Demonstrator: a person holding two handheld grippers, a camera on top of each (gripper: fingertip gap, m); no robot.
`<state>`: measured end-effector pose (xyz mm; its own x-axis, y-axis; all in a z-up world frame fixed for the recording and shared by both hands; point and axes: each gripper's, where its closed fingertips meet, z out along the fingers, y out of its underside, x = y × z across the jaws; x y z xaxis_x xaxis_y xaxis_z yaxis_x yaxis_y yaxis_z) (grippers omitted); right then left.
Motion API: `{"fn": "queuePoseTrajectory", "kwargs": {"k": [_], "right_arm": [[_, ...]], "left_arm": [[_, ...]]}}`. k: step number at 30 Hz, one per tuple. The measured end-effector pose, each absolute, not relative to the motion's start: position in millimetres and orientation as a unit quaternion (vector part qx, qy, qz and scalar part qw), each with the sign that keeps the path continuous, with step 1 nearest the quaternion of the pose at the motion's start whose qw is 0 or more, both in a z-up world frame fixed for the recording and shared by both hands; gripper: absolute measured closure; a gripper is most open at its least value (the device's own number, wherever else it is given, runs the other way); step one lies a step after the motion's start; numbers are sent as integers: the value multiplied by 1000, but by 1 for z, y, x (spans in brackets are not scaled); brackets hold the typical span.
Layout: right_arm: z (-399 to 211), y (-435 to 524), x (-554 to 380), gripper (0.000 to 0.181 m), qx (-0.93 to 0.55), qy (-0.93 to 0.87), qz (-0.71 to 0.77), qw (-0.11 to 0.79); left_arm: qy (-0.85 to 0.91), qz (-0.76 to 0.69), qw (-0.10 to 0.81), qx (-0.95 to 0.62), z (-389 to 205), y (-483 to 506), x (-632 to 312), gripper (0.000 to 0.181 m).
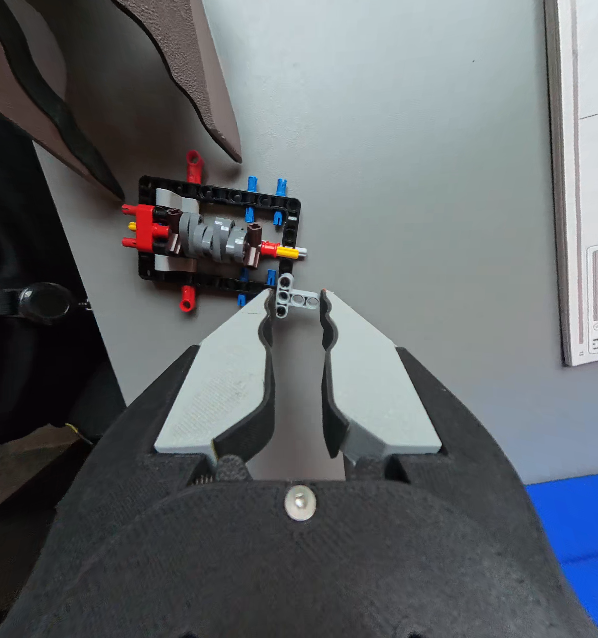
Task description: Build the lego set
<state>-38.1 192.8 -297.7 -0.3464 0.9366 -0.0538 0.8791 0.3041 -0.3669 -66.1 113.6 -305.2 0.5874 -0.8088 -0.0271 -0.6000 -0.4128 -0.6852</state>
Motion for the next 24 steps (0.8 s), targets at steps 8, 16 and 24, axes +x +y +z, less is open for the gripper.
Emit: {"fn": "queuePoseTrajectory", "kwargs": {"k": [8,16,24], "right_arm": [[-300,195,-39,159,-565,-807,167,49],[-289,196,-39,159,-574,-785,233,19],[-284,190,-41,159,-526,-801,285,-30]], "left_arm": [[412,-183,345,-823,-306,116,-63,122],[422,-194,341,-817,-305,112,-62,122],[423,-180,379,-803,-273,145,-85,152]]}}
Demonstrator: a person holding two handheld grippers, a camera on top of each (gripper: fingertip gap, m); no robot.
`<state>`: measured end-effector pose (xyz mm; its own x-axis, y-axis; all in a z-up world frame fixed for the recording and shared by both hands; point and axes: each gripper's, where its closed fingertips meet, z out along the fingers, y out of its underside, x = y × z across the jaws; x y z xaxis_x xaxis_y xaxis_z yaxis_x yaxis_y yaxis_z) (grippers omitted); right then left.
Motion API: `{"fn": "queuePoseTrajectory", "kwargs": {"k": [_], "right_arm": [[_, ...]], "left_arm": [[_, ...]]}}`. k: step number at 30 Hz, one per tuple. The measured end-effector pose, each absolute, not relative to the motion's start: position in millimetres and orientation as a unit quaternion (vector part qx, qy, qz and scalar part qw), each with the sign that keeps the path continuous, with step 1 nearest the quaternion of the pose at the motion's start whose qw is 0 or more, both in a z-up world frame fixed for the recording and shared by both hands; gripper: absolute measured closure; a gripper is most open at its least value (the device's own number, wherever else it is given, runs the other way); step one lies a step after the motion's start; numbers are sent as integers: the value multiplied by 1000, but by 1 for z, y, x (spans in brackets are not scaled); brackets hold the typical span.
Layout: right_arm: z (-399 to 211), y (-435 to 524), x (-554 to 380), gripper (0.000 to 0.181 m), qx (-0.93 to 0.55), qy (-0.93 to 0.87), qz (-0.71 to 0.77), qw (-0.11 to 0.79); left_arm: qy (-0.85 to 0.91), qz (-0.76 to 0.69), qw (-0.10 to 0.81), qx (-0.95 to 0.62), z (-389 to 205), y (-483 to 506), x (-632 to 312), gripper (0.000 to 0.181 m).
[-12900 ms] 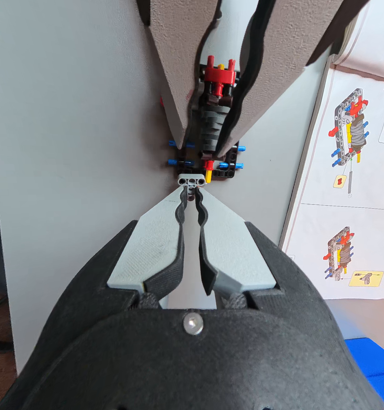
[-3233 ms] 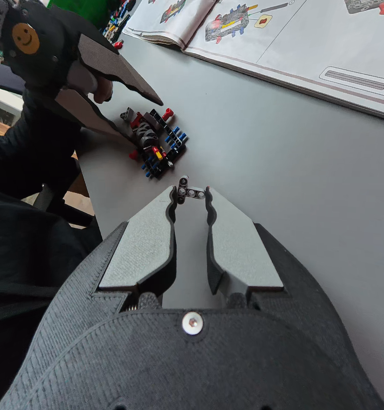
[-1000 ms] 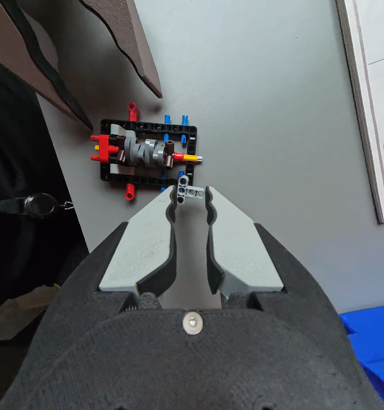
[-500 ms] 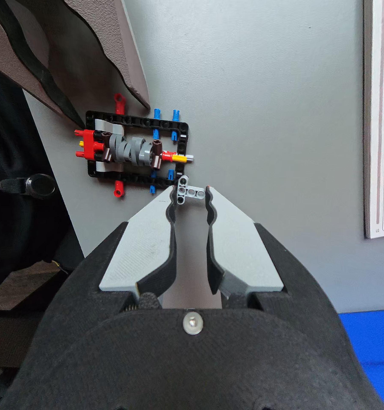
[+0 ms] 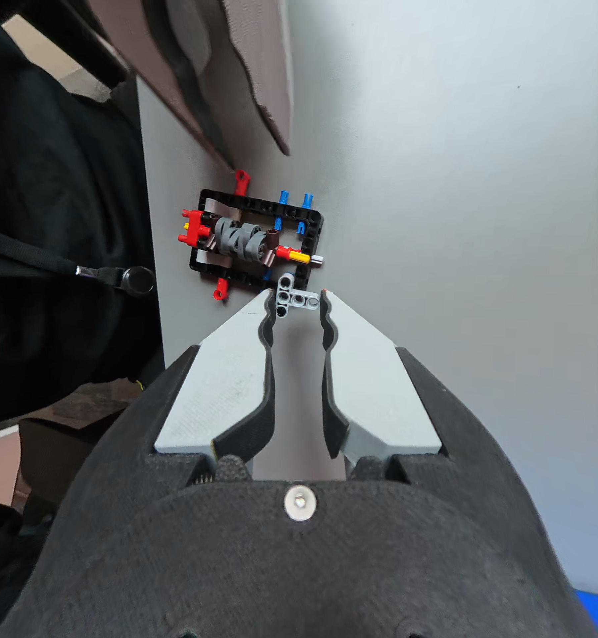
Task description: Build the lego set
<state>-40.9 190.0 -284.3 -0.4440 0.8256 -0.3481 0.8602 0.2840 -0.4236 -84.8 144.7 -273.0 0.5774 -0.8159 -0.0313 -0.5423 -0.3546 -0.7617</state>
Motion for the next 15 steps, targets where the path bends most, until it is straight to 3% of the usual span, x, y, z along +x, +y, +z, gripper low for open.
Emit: {"fn": "queuePoseTrajectory", "kwargs": {"k": [3,9,15], "right_arm": [[-278,189,-44,159,512,806,-296,39],[-272,185,-48,159,501,814,-294,11],[-273,182,-52,159,498,816,-294,10]], "left_arm": [[409,-215,392,-795,-258,168,-78,160],[398,-299,362,-788,-262,180,-56,160],[417,-304,358,-778,-268,181,-46,177]]}}
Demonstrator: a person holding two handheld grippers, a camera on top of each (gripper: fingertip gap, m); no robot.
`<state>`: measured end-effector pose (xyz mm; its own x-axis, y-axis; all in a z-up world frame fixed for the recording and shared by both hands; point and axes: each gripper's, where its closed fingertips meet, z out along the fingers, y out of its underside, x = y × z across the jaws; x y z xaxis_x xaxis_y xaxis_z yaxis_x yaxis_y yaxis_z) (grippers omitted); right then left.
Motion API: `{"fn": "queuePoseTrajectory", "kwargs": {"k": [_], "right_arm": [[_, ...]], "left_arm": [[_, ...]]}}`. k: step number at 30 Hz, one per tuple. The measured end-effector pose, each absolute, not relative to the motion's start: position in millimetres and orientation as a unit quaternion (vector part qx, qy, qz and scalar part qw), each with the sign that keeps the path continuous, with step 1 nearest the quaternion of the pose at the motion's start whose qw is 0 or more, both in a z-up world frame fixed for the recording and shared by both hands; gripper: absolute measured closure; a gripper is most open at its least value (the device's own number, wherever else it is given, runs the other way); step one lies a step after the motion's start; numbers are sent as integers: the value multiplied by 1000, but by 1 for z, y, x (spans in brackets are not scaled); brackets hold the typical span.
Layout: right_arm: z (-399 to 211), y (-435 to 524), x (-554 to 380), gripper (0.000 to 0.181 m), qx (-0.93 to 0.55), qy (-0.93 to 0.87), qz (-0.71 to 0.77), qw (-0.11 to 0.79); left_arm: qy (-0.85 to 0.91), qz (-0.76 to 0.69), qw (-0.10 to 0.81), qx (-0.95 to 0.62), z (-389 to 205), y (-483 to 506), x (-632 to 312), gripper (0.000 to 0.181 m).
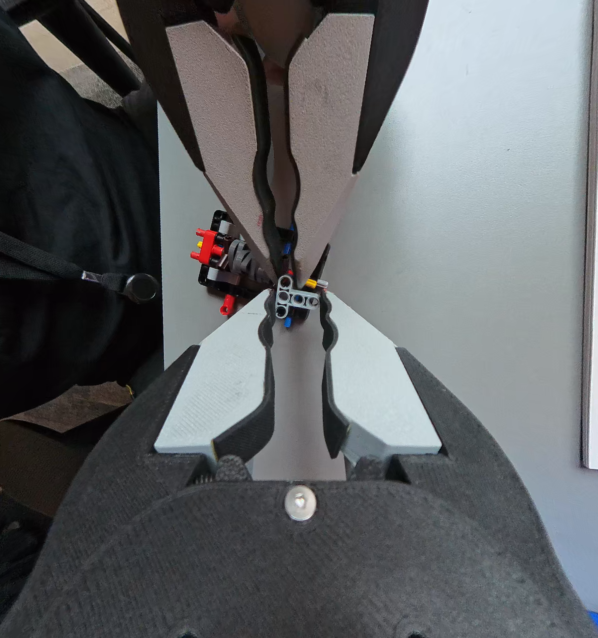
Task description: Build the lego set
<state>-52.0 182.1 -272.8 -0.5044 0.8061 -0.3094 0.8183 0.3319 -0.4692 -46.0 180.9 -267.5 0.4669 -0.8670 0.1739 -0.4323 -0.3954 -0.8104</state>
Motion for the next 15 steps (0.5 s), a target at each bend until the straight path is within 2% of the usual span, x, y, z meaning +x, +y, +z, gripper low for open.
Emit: {"fn": "queuePoseTrajectory", "kwargs": {"k": [15], "right_arm": [[-269,190,-51,160,525,774,-347,-67]], "left_arm": [[409,-307,384,-769,-268,185,-47,177]]}}
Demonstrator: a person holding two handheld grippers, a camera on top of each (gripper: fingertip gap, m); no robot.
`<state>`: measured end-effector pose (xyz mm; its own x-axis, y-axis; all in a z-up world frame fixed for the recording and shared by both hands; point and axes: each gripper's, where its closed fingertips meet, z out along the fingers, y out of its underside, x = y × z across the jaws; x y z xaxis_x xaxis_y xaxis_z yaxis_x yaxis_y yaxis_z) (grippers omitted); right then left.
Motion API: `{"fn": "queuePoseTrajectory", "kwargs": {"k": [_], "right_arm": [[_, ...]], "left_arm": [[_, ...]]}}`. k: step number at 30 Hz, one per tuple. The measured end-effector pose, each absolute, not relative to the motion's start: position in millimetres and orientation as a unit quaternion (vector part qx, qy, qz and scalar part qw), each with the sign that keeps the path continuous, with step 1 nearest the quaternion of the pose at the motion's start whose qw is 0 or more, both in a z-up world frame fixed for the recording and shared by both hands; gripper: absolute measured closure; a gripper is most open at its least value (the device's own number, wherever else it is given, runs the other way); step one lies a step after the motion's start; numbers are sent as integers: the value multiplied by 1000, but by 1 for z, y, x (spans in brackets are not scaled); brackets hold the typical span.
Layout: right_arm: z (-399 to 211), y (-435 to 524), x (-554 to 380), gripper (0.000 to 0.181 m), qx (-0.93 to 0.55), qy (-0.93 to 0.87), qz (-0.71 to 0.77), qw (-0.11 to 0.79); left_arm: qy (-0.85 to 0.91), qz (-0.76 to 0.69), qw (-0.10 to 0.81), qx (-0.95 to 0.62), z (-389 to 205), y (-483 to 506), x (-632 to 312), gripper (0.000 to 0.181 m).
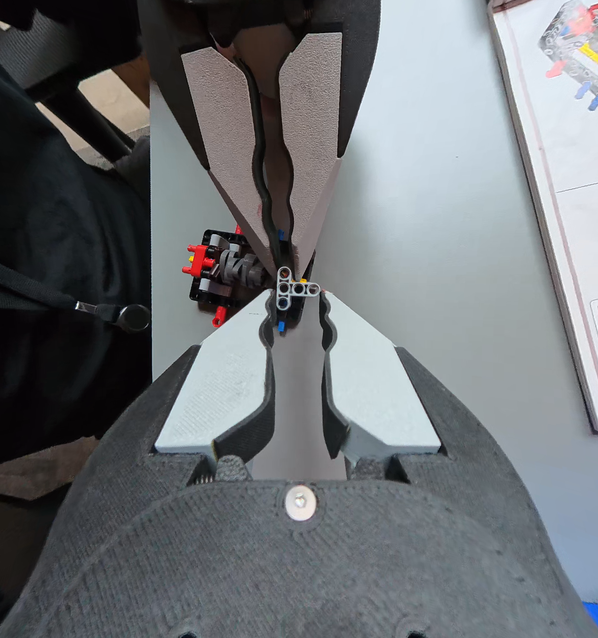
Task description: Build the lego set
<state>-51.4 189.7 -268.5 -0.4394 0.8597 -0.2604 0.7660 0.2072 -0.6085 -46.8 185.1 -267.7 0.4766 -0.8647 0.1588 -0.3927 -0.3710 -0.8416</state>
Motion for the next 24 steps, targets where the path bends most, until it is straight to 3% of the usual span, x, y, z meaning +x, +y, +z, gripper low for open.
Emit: {"fn": "queuePoseTrajectory", "kwargs": {"k": [13,24], "right_arm": [[-264,192,-54,161,-526,-758,343,178],[-274,196,-52,161,-548,-759,318,150]], "left_arm": [[419,-292,391,-766,-271,186,-46,177],[404,-303,367,-782,-277,186,-48,174]]}}
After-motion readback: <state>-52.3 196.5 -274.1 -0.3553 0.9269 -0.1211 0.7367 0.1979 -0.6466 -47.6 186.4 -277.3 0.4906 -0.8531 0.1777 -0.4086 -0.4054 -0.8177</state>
